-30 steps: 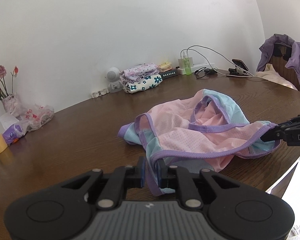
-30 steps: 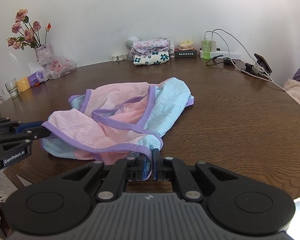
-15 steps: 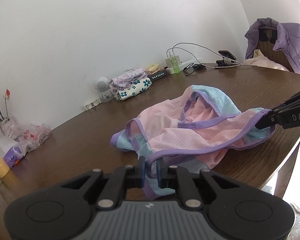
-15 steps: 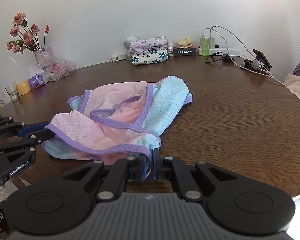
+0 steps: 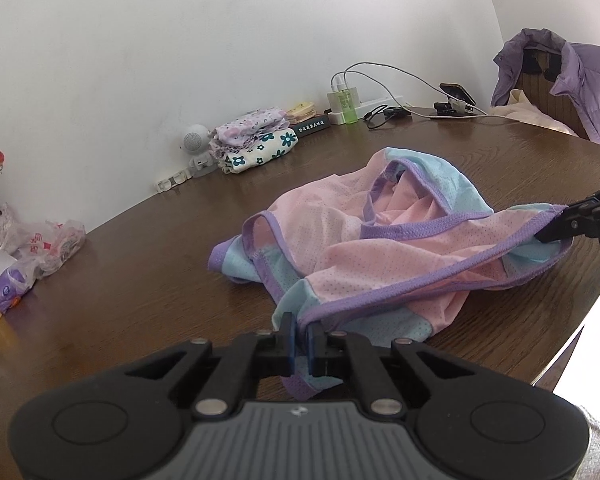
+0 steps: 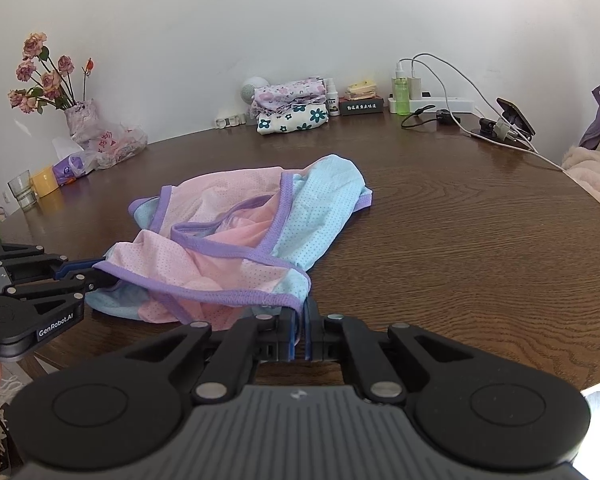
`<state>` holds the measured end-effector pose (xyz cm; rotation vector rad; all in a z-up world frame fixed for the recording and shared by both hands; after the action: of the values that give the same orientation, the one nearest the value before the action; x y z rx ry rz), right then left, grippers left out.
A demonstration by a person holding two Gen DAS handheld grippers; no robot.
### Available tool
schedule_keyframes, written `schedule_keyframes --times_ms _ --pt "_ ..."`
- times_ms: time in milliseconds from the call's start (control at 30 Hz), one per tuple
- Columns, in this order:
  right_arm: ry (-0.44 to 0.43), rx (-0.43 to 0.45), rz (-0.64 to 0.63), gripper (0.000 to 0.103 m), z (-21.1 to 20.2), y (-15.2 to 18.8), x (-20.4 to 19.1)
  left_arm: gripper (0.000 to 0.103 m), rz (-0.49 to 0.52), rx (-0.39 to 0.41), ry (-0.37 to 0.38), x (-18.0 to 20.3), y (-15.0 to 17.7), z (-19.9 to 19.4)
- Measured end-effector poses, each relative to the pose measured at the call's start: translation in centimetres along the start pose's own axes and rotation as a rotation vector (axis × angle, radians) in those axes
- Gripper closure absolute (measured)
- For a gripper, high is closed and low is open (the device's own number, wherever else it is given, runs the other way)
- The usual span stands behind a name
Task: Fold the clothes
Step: 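Grasp the purple-trimmed edges of the garment with both grippers, then raise the garment high with both grippers, shaking it open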
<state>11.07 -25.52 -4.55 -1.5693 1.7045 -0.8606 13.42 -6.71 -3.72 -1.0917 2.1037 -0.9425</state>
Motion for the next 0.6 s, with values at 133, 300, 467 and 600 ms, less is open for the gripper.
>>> schedule_keyframes --times_ms 133,300,467,600 --pt "-0.011 0.009 0.017 0.101 0.0 -0.5 0.2 0.102 -0.005 0.017 -0.012 -0.5 -0.4 -0.7" --pt "-0.075 0.079 -0.014 0.102 -0.7 -5.3 0.0 0.102 0.089 0.118 -0.106 -3.6 -5.5 -2.4" --pt "-0.121 0.279 -0.081 0.102 -2.8 -16.8 -1.3 0.102 0.164 0.290 -0.218 -8.3 -16.1 -6.0" --pt "-0.119 0.449 -0.073 0.102 -5.9 -28.1 -2.8 0.102 0.177 0.433 -0.317 -11.6 -25.5 -10.5"
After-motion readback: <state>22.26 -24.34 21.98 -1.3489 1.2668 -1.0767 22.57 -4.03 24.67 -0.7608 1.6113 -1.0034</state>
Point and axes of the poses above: each gripper's, at about its wrist camera, not at the fingertips, and z roughly the way its jaws point, x to its right, y to its underside, the point moved 5 cm from there along z, roughly the way its jaws point, and after that the axes turned 14 degrees about y, right-handed, at the moved point
